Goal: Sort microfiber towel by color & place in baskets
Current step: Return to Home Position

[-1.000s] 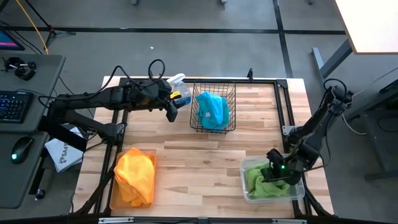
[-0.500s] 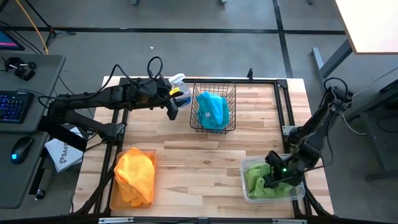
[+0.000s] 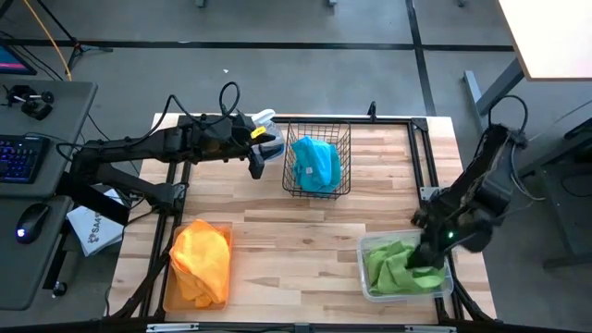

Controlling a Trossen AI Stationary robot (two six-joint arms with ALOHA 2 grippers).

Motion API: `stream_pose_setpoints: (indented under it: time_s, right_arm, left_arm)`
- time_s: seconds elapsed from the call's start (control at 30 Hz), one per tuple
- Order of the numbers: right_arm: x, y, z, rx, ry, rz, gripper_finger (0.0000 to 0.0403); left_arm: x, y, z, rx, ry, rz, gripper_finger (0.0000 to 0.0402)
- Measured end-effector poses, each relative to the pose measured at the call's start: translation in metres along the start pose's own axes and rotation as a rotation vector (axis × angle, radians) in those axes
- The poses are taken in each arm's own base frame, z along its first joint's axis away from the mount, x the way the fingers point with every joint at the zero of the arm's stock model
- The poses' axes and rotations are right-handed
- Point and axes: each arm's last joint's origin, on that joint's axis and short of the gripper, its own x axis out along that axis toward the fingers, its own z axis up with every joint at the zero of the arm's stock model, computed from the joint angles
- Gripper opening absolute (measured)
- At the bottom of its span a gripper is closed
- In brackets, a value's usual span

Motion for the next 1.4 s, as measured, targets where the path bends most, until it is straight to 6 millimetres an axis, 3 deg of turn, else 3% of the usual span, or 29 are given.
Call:
stream_pose_setpoints:
  time_s: [0.13, 0.23, 0.33, 0.43, 0.53, 0.57, 0.63, 0.87, 1.1, 1.23, 1.4]
  right_arm:
    - [-0.023, 0.013, 0.018, -0.173, -0.356, 0.071, 0.0259]
    - [-0.038, 0.015, 0.038, -0.25, -0.701, -0.016, 0.0259]
    - [-0.056, 0.013, 0.058, -0.297, -0.946, -0.125, 0.0245]
    - [-0.068, 0.008, 0.074, -0.344, -1.03, -0.224, 0.0191]
    - [-0.07, 0.0, 0.088, -0.334, -1.048, -0.301, 0.0091]
    - [-0.069, -0.003, 0.092, -0.321, -1.044, -0.318, 0.0051]
    - [-0.065, -0.008, 0.101, -0.328, -1.008, -0.341, 0.0017]
    - [-0.042, -0.016, 0.136, -0.481, -0.932, -0.16, 0.0004]
    - [-0.051, -0.027, 0.145, -0.512, -0.916, -0.117, 0.0003]
    - [-0.057, -0.033, 0.136, -0.513, -0.873, -0.13, 0.0001]
    - [-0.054, -0.049, 0.127, -0.522, -0.81, -0.132, 0.0001]
  left_arm:
    - [-0.004, -0.001, 0.003, 0.059, -0.021, -0.048, 0.0175]
    - [-0.014, -0.001, 0.01, 0.136, -0.087, -0.079, 0.0161]
    - [-0.028, 0.002, 0.014, 0.184, -0.16, -0.094, 0.0123]
    - [-0.031, 0.012, -0.006, 0.154, -0.201, -0.093, 0.0065]
    - [-0.027, 0.022, -0.041, 0.04, -0.262, -0.149, 0.0011]
    - [-0.026, 0.025, -0.053, -0.003, -0.297, -0.175, 0.0009]
    - [-0.025, 0.03, -0.079, -0.076, -0.361, -0.226, 0.0013]
    - [-0.026, 0.054, -0.159, -0.263, -0.53, -0.278, 0.0001]
    - [-0.03, 0.075, -0.219, -0.379, -0.492, -0.266, 0.0]
    - [-0.028, 0.078, -0.23, -0.39, -0.409, -0.235, 0.0]
    - [-0.03, 0.078, -0.228, -0.388, -0.424, -0.236, 0.0]
